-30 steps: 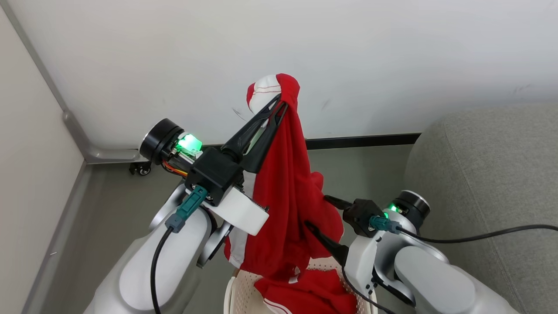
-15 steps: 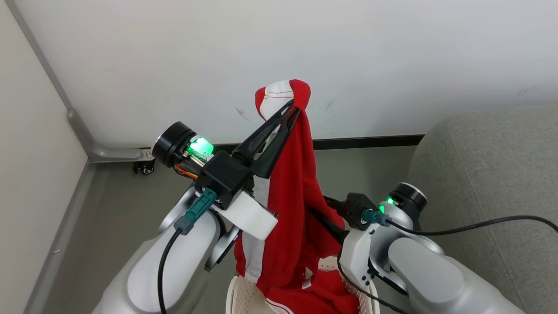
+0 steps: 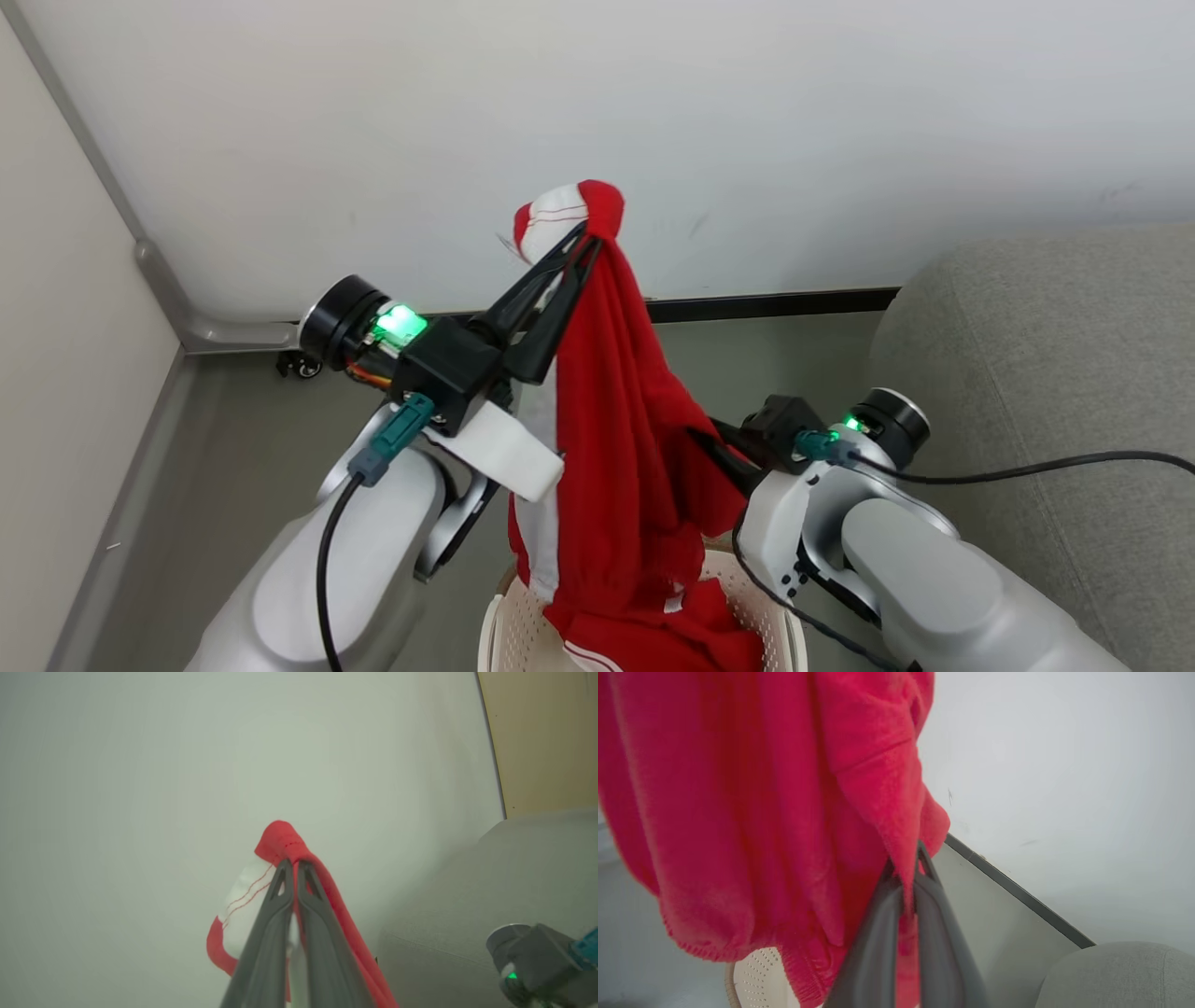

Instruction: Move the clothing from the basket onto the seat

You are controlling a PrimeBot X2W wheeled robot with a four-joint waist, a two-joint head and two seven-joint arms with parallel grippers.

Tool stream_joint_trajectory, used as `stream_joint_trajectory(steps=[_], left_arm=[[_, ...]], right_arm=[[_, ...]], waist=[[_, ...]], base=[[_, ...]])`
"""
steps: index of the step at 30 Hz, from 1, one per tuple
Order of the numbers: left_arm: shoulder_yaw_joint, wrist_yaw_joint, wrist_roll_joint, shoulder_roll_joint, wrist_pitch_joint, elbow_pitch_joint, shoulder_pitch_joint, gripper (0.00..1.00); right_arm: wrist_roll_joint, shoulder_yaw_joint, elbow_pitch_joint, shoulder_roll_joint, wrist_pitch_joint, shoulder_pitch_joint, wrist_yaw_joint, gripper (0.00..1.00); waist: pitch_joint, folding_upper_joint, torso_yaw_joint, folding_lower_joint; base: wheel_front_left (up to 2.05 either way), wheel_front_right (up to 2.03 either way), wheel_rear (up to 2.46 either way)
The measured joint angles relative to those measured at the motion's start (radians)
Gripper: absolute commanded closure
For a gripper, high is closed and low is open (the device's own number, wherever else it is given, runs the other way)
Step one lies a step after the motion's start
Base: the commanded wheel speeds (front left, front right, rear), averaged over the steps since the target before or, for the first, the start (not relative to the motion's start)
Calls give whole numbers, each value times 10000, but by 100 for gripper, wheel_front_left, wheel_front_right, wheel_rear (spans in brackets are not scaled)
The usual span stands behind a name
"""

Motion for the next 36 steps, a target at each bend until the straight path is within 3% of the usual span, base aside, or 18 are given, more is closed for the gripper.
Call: stream_joint_trajectory(steps=[7, 12, 14, 15, 16, 24, 36], left_arm=[[194, 15, -483, 69, 119, 525, 685, 100], [251, 15, -569, 119, 117, 721, 880, 100], [267, 13, -591, 128, 117, 800, 979, 53], [267, 12, -614, 132, 117, 844, 1008, 22], [270, 10, -665, 132, 115, 869, 1026, 2], [276, -92, -940, 123, 113, 1041, 1381, 0], [-17, -276, -1016, 61, -21, 895, 1861, 0]], right_arm=[[832, -1388, -159, -311, -54, 374, 0, 100], [1216, -2539, -940, -600, -56, 652, 0, 100], [1218, -2890, -1216, -713, -56, 656, 0, 100], [1218, -3066, -1348, -771, -56, 673, 0, 100], [1235, -3216, -1465, -821, -56, 704, 0, 100], [1471, -4219, -2326, -901, -58, 1064, 0, 100], [1336, -5542, -2936, -1592, -73, 1513, -2, 100]], waist=[[-68, 0, -239, 0], [-112, 0, -454, 0], [-126, 0, -542, 0], [-133, 0, -585, 0], [-141, 0, -628, 0], [-191, 0, -929, 0], [-215, 0, -1148, 0]], base=[[0, 0, 0], [0, 0, 0], [0, 0, 0], [0, 0, 0], [0, 0, 0], [0, 0, 0], [0, 0, 0]])
